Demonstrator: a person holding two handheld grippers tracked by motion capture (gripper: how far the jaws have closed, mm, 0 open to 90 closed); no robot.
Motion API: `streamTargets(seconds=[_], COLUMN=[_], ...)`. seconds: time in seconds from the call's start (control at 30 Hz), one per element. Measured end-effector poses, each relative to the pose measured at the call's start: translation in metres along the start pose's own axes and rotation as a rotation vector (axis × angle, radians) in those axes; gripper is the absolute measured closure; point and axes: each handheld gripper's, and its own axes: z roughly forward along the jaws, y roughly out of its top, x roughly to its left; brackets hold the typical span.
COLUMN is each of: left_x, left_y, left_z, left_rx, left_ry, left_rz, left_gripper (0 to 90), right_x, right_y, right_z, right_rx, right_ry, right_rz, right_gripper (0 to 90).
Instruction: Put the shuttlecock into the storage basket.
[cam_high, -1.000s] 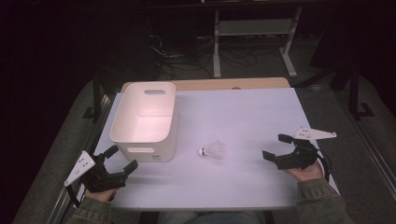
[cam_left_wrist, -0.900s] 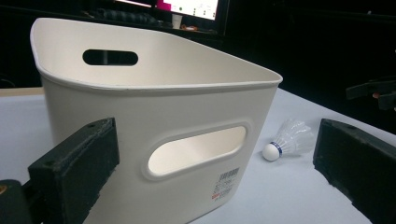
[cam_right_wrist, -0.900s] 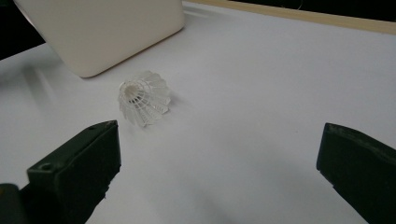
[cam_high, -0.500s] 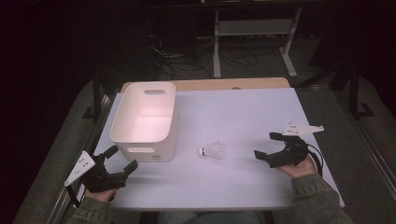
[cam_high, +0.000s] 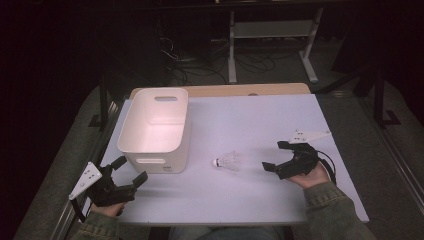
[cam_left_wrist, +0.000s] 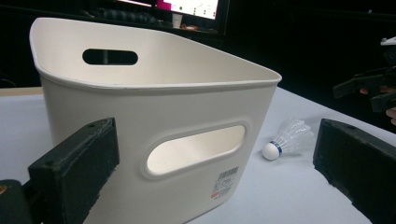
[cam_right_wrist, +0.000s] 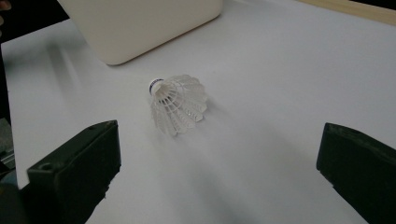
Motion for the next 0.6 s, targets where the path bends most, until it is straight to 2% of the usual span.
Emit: streamTargets(seconds=[0.6], left_x=[0.0], left_y=[0.0], left_z=[0.0], left_rx=[-0.001], left_ry=[-0.001], left_rz=[0.002], left_gripper=[0.0], right_x=[0.01], right_y=[0.011], right_z=[0.024], right_rx=[0.059], right_ry=[0.064], right_rz=[-0.034], right_gripper=[0.0])
